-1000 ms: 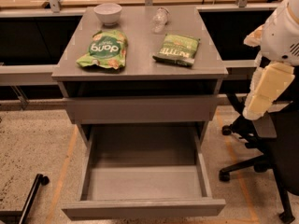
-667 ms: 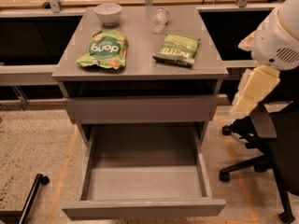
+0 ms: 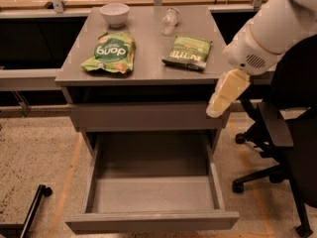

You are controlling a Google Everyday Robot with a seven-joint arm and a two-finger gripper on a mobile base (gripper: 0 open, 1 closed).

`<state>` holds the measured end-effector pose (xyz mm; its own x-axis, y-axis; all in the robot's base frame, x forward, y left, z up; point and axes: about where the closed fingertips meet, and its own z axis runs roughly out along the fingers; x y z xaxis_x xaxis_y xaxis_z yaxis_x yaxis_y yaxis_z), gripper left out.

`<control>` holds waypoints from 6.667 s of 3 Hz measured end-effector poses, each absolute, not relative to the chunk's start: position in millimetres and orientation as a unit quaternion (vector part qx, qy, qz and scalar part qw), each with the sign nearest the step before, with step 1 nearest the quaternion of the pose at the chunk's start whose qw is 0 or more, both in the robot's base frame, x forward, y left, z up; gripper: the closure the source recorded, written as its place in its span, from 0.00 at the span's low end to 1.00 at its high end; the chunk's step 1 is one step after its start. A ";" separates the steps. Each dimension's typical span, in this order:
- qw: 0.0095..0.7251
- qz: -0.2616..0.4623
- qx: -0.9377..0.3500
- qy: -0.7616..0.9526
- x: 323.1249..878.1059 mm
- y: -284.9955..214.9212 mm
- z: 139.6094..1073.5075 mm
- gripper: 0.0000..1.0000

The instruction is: Place green rice chip bag into middle drawer

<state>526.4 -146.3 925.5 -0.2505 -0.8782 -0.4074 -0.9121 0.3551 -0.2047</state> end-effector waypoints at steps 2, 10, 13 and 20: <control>0.271 0.062 -0.566 0.776 555.3 -110.3 934.3 0.00; 0.431 0.220 -0.498 0.720 754.0 91.0 884.3 0.00; 0.476 0.254 -0.465 0.701 818.9 157.3 858.3 0.24; 0.476 0.245 -0.481 0.694 775.2 136.7 863.6 1.00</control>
Offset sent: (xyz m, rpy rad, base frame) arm 0.0214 0.0273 0.0061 0.0613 -0.0266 0.0211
